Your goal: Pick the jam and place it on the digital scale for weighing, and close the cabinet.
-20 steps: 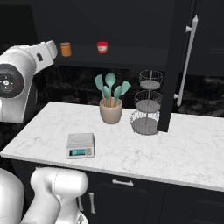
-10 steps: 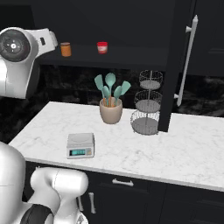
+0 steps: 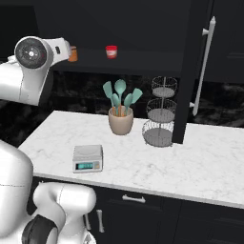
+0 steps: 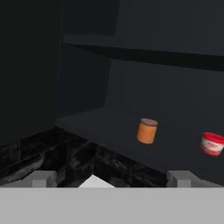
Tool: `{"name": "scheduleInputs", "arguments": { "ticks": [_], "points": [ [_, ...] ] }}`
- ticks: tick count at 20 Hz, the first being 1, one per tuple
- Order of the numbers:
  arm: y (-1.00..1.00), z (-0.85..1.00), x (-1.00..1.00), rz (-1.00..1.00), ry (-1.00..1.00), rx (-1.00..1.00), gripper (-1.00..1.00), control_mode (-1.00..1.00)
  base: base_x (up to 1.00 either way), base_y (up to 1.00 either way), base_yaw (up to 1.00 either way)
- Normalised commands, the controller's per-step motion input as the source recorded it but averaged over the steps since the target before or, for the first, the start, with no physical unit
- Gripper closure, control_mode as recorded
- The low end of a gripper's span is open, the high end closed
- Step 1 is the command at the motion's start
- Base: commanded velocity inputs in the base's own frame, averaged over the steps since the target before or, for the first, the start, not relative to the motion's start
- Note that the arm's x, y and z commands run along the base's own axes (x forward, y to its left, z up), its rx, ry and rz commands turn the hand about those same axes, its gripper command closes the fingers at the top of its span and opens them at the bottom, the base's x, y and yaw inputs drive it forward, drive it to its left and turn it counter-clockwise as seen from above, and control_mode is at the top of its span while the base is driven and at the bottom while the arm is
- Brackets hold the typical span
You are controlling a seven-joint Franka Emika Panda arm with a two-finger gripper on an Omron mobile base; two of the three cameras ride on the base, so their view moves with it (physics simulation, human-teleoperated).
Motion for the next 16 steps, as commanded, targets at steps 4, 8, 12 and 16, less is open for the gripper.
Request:
{"name": "scheduleInputs", "arguments": {
  "ticks": [4,8,12,16],
  "points": [
    [0.03,-0.04,0.60,-0.03,0.00,0.00,-1.00,-1.00,0.00,0.00,0.00],
    [0.00,-0.02,0.58,-0.02,0.03,0.00,-1.00,-1.00,0.00,0.00,0.00],
    [0.00,0.00,0.24,0.00,0.00,0.00,-1.00,-1.00,0.00,0.00,0.00],
    [0.00,-0.06,0.41,0.00,0.00,0.00,-1.00,-1.00,0.00,0.00,0.00]
  ]
}}
